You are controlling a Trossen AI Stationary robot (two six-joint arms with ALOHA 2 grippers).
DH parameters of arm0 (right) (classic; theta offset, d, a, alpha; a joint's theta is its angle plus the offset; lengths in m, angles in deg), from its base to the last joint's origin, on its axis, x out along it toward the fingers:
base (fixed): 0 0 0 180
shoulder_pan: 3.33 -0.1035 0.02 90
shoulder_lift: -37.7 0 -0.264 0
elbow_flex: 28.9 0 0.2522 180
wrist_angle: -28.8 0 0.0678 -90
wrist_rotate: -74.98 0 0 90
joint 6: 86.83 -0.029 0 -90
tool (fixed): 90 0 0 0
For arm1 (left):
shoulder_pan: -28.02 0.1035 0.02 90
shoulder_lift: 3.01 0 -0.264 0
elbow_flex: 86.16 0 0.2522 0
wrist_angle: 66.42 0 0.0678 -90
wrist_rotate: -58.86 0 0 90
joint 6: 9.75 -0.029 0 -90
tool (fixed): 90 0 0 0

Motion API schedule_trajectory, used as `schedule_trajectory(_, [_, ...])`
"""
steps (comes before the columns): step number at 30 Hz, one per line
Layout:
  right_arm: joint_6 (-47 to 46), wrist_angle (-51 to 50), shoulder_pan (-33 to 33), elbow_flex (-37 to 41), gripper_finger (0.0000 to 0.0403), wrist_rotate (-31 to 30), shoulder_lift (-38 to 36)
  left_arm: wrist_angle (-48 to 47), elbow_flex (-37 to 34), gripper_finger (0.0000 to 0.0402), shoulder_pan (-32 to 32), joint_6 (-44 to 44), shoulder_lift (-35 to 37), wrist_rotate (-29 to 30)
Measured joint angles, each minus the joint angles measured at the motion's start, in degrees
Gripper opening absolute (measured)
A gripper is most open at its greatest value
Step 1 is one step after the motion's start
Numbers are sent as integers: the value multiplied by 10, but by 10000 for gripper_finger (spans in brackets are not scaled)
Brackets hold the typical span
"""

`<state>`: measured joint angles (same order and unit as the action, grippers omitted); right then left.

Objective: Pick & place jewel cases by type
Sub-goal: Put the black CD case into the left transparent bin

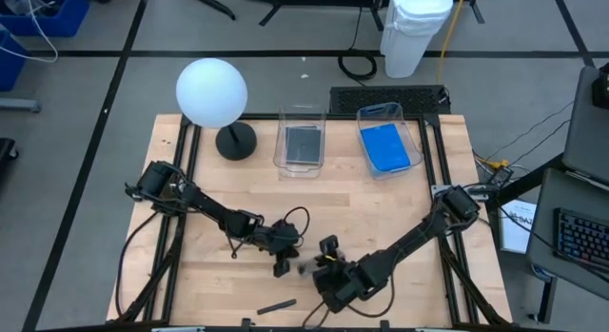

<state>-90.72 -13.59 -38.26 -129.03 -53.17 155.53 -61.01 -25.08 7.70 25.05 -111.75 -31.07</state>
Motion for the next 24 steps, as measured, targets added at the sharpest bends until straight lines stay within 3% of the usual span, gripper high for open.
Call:
schedule_trajectory(5, [-30,-74,-13,1,57,1,-56,-68,0,7,-3,-40,71,12])
schedule_trajectory(9, [-40,-125,-16,1,57,-54,-127,-138,0,8,-9,-46,134,34])
schedule_trajectory(14, [72,-105,19,1,57,-149,-227,-168,0,8,-19,-77,190,59])
schedule_trajectory(16, [132,-82,55,1,57,-159,-263,-165,0,8,-20,-95,199,62])
schedule_trajectory(19, [218,-29,139,1,57,-123,-307,-169,0,8,-20,-121,213,62])
schedule_trajectory(24, [306,59,327,-1,57,54,-325,-176,0,8,-19,-146,214,77])
